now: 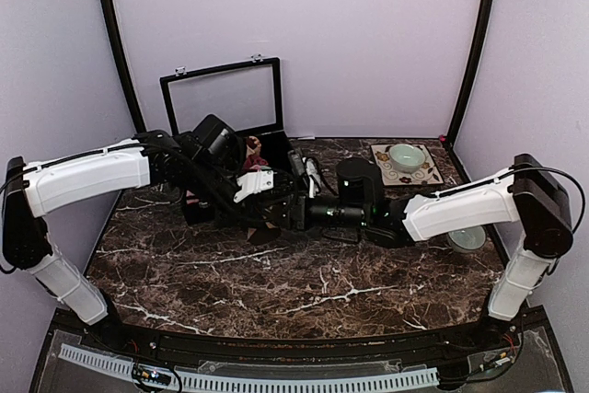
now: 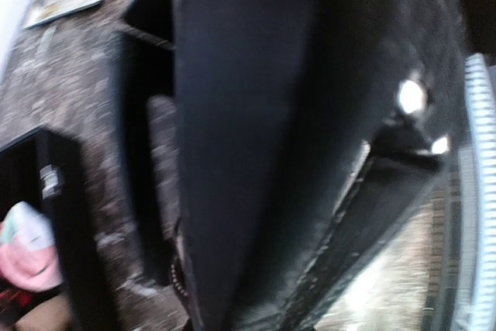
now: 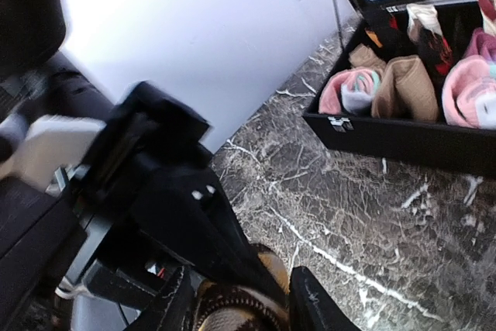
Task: Roll the socks
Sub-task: Roll the sock at the center of the board.
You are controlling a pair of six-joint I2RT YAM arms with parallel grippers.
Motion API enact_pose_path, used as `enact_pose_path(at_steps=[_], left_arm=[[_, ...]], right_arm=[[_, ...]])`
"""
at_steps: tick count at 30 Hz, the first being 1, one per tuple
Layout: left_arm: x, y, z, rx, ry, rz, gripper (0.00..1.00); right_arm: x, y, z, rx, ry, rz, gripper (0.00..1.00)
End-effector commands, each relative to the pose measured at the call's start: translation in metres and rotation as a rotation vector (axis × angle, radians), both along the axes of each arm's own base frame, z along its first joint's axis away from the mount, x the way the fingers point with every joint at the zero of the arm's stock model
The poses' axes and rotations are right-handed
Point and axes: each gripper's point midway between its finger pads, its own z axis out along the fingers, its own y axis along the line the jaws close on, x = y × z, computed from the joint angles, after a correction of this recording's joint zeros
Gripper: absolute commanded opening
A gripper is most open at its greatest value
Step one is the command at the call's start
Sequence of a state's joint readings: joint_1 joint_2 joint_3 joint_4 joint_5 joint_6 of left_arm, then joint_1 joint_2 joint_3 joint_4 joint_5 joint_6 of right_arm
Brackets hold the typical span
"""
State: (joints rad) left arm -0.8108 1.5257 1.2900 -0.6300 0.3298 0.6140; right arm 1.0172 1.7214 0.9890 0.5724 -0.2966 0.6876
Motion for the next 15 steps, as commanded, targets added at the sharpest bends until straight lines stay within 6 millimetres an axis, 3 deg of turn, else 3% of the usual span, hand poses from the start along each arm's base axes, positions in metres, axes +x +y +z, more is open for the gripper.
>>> enact_pose_path(at_steps=[1, 6, 7, 10, 15], left_arm=[[-0.043, -0.018, 0.034, -0.160, 0.307, -0.157, 0.00], [-0.061, -0.020, 0.067, -0.263, 0.449, -0.251, 0.00], [-0.063, -0.020, 0.070, -0.271, 0.462, -0.263, 0.00], [-0.065, -0.020, 0.072, -0.272, 0.491, -0.280, 0.00], [-0.062, -0.020, 0.063, -0.238, 0.497, -0.269, 0.00]], right_arm=[[-0.037, -0.006, 0.027, 0.030, -0.253, 0.138, 0.42], [-0.056, -0.013, 0.017, -0.012, -0.323, 0.243, 0.40], [-0.063, -0.016, 0.030, 0.013, -0.343, 0.269, 0.38], [-0.079, -0.016, 0.038, 0.045, -0.348, 0.365, 0.33], [-0.092, -0.017, 0.028, 0.025, -0.271, 0.477, 0.33]])
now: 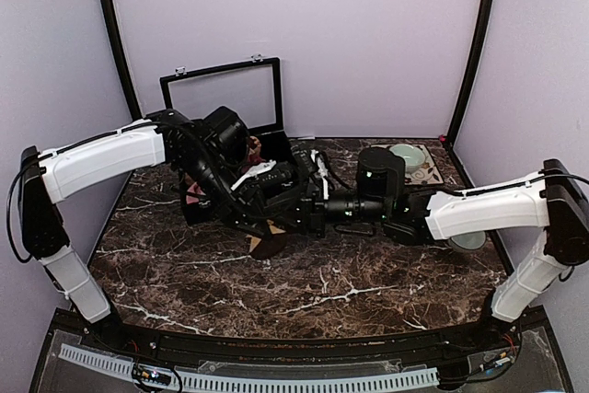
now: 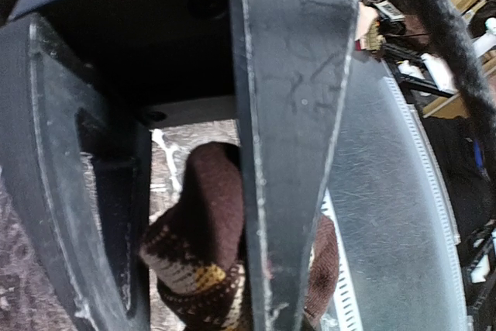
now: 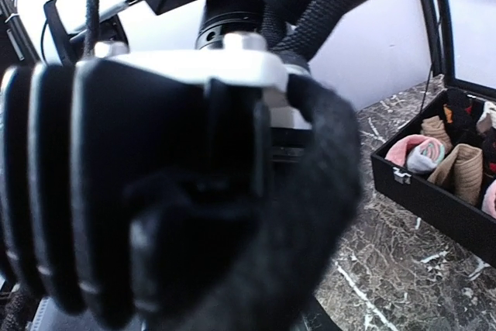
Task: Roll the socks
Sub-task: Roll the sock at the center of the board.
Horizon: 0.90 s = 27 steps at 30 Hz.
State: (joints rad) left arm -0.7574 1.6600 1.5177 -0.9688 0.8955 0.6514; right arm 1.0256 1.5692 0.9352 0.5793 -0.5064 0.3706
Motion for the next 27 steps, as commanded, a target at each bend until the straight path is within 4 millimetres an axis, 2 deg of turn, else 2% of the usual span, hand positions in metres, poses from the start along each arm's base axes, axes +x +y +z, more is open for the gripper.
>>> enact_pose_path(at_steps=[1, 3, 6, 10, 16, 18, 22, 25, 27], left_arm=[[0.004, -0.001, 0.012, -0.038, -0.008, -0.011, 0.00], [0.015, -0.001, 0.005, -0.008, -0.049, 0.031, 0.00], [0.022, 0.000, 0.002, 0.011, -0.090, 0.058, 0.00], [0.028, -0.001, 0.003, 0.014, -0.124, 0.076, 0.00], [0.019, 0.001, 0.010, -0.013, -0.111, 0.036, 0.00], [0.016, 0.002, 0.010, -0.013, -0.111, 0.024, 0.09], [0.010, 0.006, 0.010, -0.011, -0.108, 0.004, 0.39], [0.006, 0.007, 0.012, -0.021, -0.093, 0.000, 0.49], [0.003, 0.006, 0.017, -0.039, -0.074, -0.001, 0.51]], right_arm=[[-0.040, -0.002, -0.026, -0.094, 0.064, 0.216, 0.33], [-0.040, -0.003, -0.032, -0.116, 0.073, 0.213, 0.36], [-0.034, -0.005, -0.044, -0.179, 0.073, 0.182, 0.34], [-0.035, -0.007, -0.046, -0.198, 0.086, 0.201, 0.31], [-0.028, -0.008, -0.035, -0.162, 0.085, 0.207, 0.00], [-0.026, -0.009, -0.033, -0.156, 0.082, 0.200, 0.00], [-0.016, -0.014, -0.038, -0.203, 0.038, 0.131, 0.00], [-0.005, -0.016, -0.039, -0.247, -0.043, 0.053, 0.00], [-0.003, -0.017, -0.036, -0.250, -0.092, 0.031, 0.00]])
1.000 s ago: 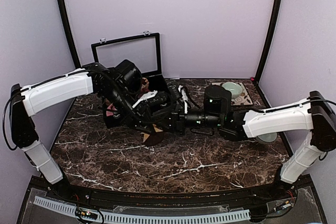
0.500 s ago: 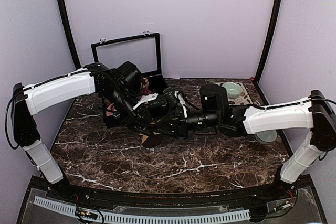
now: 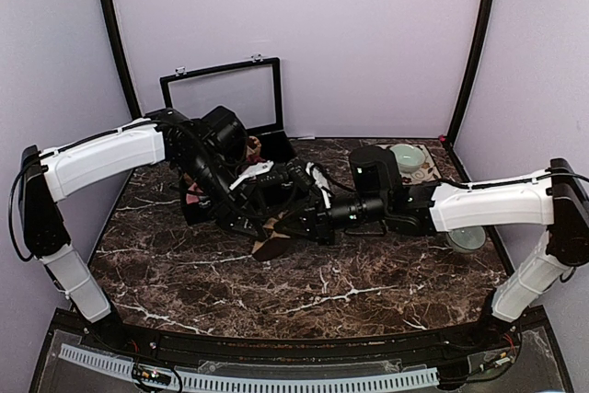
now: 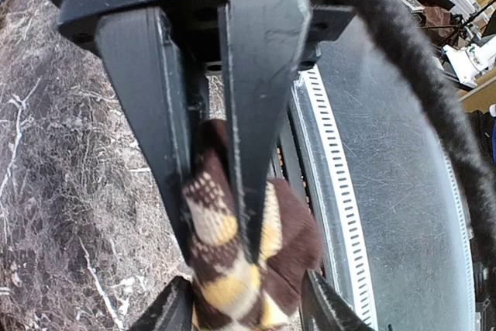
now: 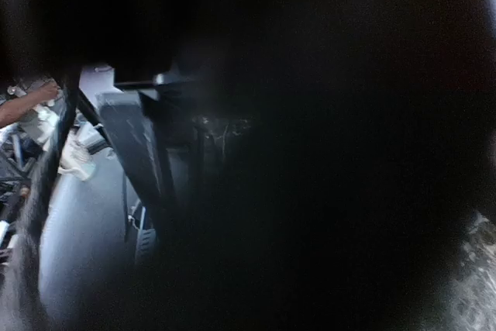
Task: Roll the socks
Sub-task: Roll the sock at the center of the board.
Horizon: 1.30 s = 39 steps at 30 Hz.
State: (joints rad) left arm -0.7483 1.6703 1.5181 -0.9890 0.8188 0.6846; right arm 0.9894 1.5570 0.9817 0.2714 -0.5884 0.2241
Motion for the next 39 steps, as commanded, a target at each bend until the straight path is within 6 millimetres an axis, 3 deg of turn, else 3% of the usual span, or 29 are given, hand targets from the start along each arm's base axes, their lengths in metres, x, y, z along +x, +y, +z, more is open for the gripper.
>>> enact_pose_path(at_steps=[1, 6, 8, 14, 21, 25, 29, 33, 36, 39], left_arm=[[-0.007, -0.001, 0.034, -0.107, -0.021, -0.020, 0.52], [-0.008, -0.002, 0.040, -0.130, -0.016, -0.007, 0.55], [-0.005, -0.004, 0.033, -0.120, -0.006, 0.012, 0.66], [0.000, -0.008, 0.014, -0.085, -0.024, 0.063, 0.78], [0.031, -0.005, -0.013, 0.018, -0.248, 0.208, 0.83], [0.046, -0.002, -0.010, 0.023, -0.357, 0.247, 0.73], [0.059, 0.003, -0.010, 0.047, -0.443, 0.274, 0.55], [0.059, 0.006, -0.010, 0.045, -0.449, 0.271, 0.43], [0.063, 0.007, -0.015, 0.061, -0.469, 0.278, 0.40], [0.067, 0.008, -0.020, 0.087, -0.510, 0.282, 0.46]], right_arm=[[-0.001, -0.002, 0.003, -0.050, -0.117, -0.029, 0.00], [-0.001, -0.001, 0.002, -0.075, -0.158, -0.035, 0.00], [0.001, 0.001, 0.006, -0.063, -0.161, -0.049, 0.00], [0.017, 0.009, 0.020, 0.022, -0.127, -0.178, 0.00], [0.035, 0.016, 0.033, 0.138, 0.004, -0.312, 0.00], [0.036, 0.022, 0.041, 0.176, 0.050, -0.319, 0.00], [0.038, 0.027, 0.023, 0.118, 0.084, -0.324, 0.00], [0.036, 0.024, 0.021, 0.132, 0.133, -0.331, 0.00], [0.036, 0.026, 0.024, 0.163, 0.204, -0.343, 0.00], [0.042, 0.026, 0.026, 0.212, 0.300, -0.379, 0.00]])
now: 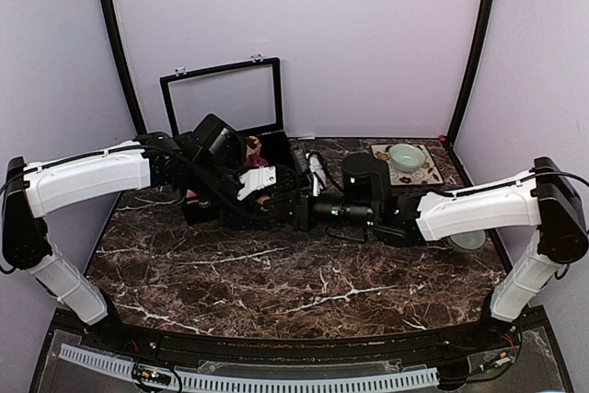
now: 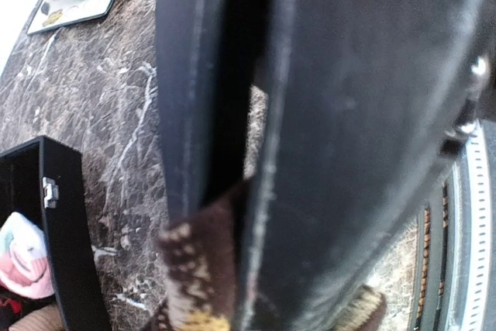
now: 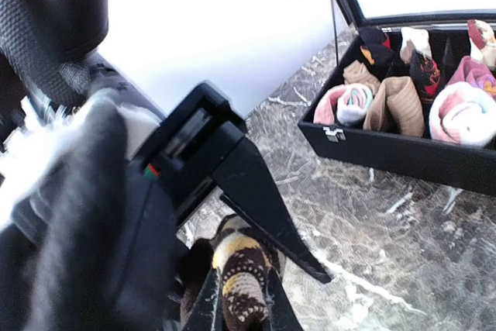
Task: Roll the socks
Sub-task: Roll the sock at the center of the board.
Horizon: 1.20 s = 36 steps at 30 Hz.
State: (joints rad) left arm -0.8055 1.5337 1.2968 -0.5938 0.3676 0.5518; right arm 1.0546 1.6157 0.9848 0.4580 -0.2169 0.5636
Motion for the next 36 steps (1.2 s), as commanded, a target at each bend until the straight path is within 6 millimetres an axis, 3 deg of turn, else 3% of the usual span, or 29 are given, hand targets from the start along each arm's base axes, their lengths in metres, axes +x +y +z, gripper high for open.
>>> enact_pose_path(at_steps=[1, 4, 6, 12, 13, 15, 18, 20, 22, 27, 32, 36], left_arm=[[0.013, 0.005, 0.005, 0.025, -0.129, 0.033, 0.47], [0.026, 0.008, 0.000, 0.089, -0.234, 0.070, 0.46], [0.039, 0.013, 0.001, 0.127, -0.313, 0.103, 0.40], [0.067, 0.021, 0.013, 0.193, -0.482, 0.150, 0.01], [0.066, 0.020, 0.015, 0.188, -0.481, 0.146, 0.00], [0.055, 0.016, 0.014, 0.168, -0.420, 0.106, 0.00], [0.012, -0.001, 0.019, 0.052, -0.209, -0.053, 0.00], [-0.028, -0.009, 0.027, -0.030, -0.020, -0.188, 0.00], [-0.059, -0.013, 0.041, -0.102, 0.131, -0.294, 0.00], [-0.101, -0.019, 0.074, -0.227, 0.440, -0.429, 0.00], [-0.104, -0.020, 0.106, -0.348, 0.611, -0.464, 0.00], [-0.106, -0.020, 0.120, -0.397, 0.675, -0.493, 0.00]], right_arm=[[0.002, 0.007, 0.017, 0.157, 0.135, -0.031, 0.00], [0.010, 0.007, 0.019, 0.214, 0.218, -0.067, 0.00], [0.016, 0.006, 0.023, 0.228, 0.230, -0.087, 0.00], [0.025, 0.011, 0.026, 0.249, 0.313, -0.078, 0.00], [0.027, 0.011, 0.025, 0.241, 0.317, -0.090, 0.05], [0.027, 0.009, 0.022, 0.231, 0.312, -0.102, 0.19], [0.019, 0.005, 0.031, 0.251, 0.208, -0.061, 0.33], [0.002, 0.007, 0.042, 0.257, 0.083, 0.034, 0.49], [-0.024, 0.008, 0.053, 0.257, -0.048, 0.145, 0.55], [-0.056, -0.003, 0.066, 0.205, -0.262, 0.246, 0.52], [-0.084, -0.027, 0.083, 0.226, -0.456, 0.303, 0.39], [-0.107, -0.032, 0.086, 0.255, -0.511, 0.419, 0.37]])
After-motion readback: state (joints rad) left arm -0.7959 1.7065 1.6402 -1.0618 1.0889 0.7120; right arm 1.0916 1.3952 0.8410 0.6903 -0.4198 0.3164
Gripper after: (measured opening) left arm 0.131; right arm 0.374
